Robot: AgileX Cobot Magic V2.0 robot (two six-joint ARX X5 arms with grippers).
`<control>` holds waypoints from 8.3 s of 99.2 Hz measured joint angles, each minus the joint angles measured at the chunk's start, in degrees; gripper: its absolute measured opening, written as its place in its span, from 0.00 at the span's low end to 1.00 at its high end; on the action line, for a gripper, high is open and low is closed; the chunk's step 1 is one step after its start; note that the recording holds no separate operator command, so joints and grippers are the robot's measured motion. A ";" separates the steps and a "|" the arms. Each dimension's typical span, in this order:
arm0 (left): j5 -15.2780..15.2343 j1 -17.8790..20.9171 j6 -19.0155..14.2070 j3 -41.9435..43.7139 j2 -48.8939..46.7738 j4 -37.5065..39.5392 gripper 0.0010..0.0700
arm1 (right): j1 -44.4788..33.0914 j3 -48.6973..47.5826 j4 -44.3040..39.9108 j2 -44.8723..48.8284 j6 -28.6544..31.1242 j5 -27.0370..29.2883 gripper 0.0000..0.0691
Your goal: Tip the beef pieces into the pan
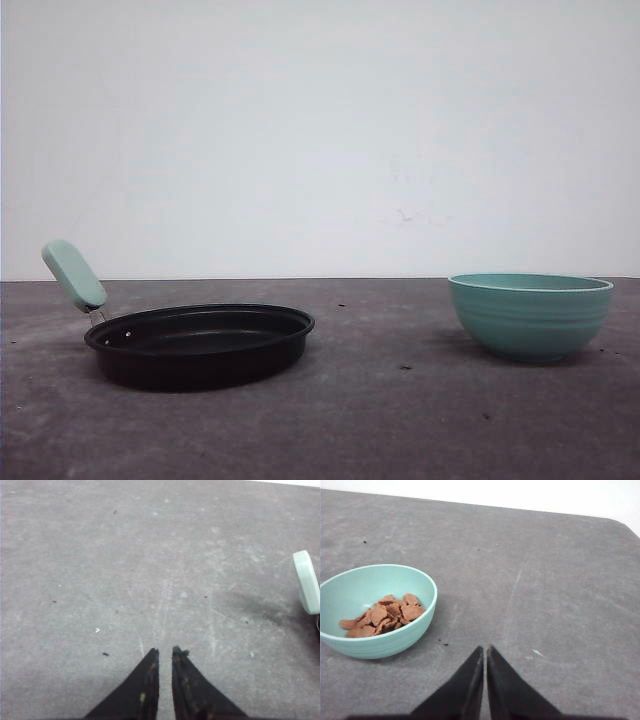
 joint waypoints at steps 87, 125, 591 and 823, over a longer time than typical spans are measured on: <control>0.00 0.00 0.00 0.00 0.00 0.00 0.02 | 0.00 0.00 0.00 0.00 0.00 0.00 0.01; 0.00 0.00 0.00 0.00 0.00 0.00 0.02 | 0.00 -0.02 0.52 0.00 0.13 -0.02 0.01; 32.39 -21.38 -37.11 25.70 53.96 23.71 0.05 | 0.17 45.51 -12.02 72.11 11.50 -16.81 0.47; 25.62 -30.95 -28.06 45.77 62.86 -2.58 0.05 | 59.23 51.01 13.97 65.68 -16.41 49.29 0.02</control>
